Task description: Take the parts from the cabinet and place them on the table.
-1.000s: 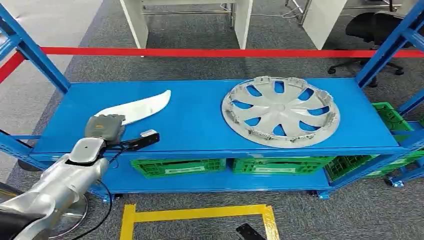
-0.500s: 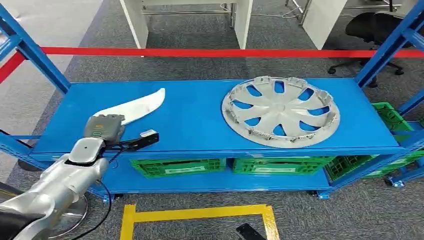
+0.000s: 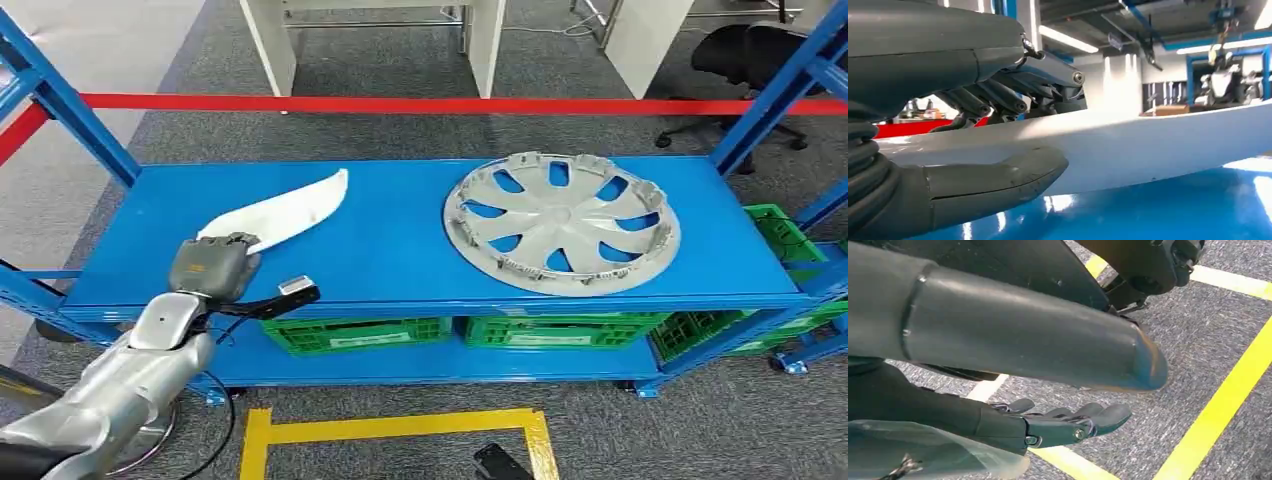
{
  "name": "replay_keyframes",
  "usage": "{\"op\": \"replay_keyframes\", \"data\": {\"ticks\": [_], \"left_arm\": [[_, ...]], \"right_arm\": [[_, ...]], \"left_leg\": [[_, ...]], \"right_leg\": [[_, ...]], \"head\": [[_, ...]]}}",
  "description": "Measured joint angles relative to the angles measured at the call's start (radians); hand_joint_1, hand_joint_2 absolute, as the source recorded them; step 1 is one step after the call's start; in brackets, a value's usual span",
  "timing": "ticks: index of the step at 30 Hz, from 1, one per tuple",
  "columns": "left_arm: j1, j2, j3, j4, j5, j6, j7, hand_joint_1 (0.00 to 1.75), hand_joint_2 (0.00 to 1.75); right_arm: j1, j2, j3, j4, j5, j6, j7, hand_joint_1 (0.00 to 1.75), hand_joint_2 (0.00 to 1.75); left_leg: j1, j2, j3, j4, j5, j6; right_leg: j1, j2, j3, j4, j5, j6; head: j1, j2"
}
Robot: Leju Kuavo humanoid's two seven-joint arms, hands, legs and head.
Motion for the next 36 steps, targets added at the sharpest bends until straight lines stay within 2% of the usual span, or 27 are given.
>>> {"op": "replay_keyframes", "data": {"ticks": [3, 7, 16, 31, 36], "left_arm": [[0.015, -0.002, 0.045, -0.029, 0.008, 0.001, -0.041, 1.75, 1.75], [0.055, -0.003, 0.085, -0.075, 0.011, 0.006, -0.063, 1.75, 1.75], [0.083, -0.004, 0.116, -0.110, 0.011, 0.006, -0.064, 1.75, 1.75], [0.089, -0.004, 0.124, -0.122, 0.013, 0.007, -0.067, 1.75, 1.75], [0.098, -0.013, 0.151, -0.141, 0.059, 0.007, -0.154, 1.75, 1.75]], "right_arm": [[0.002, 0.000, -0.003, 0.000, 0.001, 0.000, 0.017, 0.00, 0.00], [0.025, 0.000, -0.005, 0.001, 0.002, 0.001, 0.017, 0.00, 0.00], [0.036, 0.000, -0.005, 0.001, 0.002, 0.001, 0.015, 0.00, 0.00], [0.037, 0.000, -0.005, 0.001, 0.002, 0.001, 0.015, 0.00, 0.00], [0.037, 0.000, -0.005, 0.002, 0.003, 0.002, 0.019, 0.00, 0.00]], "left_leg": [[0.000, 0.000, 0.000, 0.000, 0.000, 0.000], [0.000, 0.000, 0.000, 0.000, 0.000, 0.000], [0.000, 0.000, 0.000, 0.000, 0.000, 0.000], [0.000, 0.000, 0.000, 0.000, 0.000, 0.000], [0.000, 0.000, 0.000, 0.000, 0.000, 0.000]], "right_leg": [[0.000, -0.001, 0.000, 0.000, 0.000, 0.000], [0.000, -0.001, 0.000, 0.000, 0.000, 0.000], [0.000, 0.000, 0.000, 0.000, 0.000, 0.000], [0.000, 0.000, 0.000, 0.000, 0.000, 0.000], [0.000, 0.000, 0.000, 0.000, 0.000, 0.000]], "head": [[0.000, 0.000], [0.000, 0.000], [0.000, 0.000], [0.000, 0.000], [0.000, 0.000]]}}
